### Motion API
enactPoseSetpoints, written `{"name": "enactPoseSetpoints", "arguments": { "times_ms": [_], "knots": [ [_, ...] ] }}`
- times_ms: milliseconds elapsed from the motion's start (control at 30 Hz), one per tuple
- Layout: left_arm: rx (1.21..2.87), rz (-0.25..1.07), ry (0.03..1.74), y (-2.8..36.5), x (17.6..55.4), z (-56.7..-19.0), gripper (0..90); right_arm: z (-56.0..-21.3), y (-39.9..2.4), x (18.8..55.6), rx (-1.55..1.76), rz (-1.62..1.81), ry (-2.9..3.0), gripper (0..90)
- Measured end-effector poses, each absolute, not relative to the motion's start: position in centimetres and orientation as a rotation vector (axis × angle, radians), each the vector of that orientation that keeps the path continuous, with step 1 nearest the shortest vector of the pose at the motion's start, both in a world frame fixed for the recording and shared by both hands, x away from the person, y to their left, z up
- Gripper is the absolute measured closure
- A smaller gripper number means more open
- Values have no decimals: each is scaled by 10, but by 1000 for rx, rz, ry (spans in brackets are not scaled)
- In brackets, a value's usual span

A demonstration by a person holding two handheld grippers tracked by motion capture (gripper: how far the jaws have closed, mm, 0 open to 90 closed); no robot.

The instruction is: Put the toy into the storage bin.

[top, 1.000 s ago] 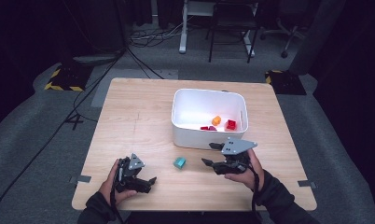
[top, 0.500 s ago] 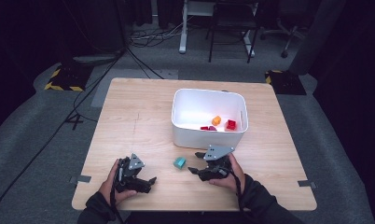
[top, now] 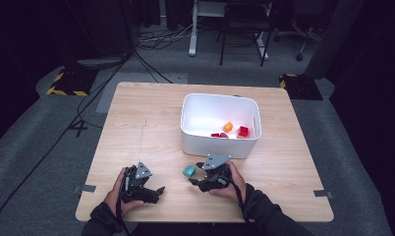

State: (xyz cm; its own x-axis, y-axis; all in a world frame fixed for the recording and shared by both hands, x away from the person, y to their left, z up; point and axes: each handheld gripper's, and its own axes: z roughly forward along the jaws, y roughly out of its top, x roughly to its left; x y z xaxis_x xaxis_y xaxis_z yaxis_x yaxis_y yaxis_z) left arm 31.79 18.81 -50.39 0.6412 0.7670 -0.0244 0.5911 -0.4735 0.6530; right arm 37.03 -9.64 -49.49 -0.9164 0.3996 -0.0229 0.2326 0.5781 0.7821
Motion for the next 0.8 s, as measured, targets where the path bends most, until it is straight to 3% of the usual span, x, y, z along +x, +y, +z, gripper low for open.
{"name": "enactPoseSetpoints", "arguments": {
  "times_ms": [233,333,433,800],
  "knots": [
    [2226,361,1053,188,318,-504,6,-499,-86,380,606,1191,2622,360],
    [2227,361,1052,188,318,-504,6,-501,-83,381,608,1169,2616,437],
    [2227,361,1053,188,318,-504,6,-501,-82,380,599,1171,2610,575],
    [2228,363,1051,188,318,-504,6,-486,-106,373,607,1207,2580,590]
  ]
}}
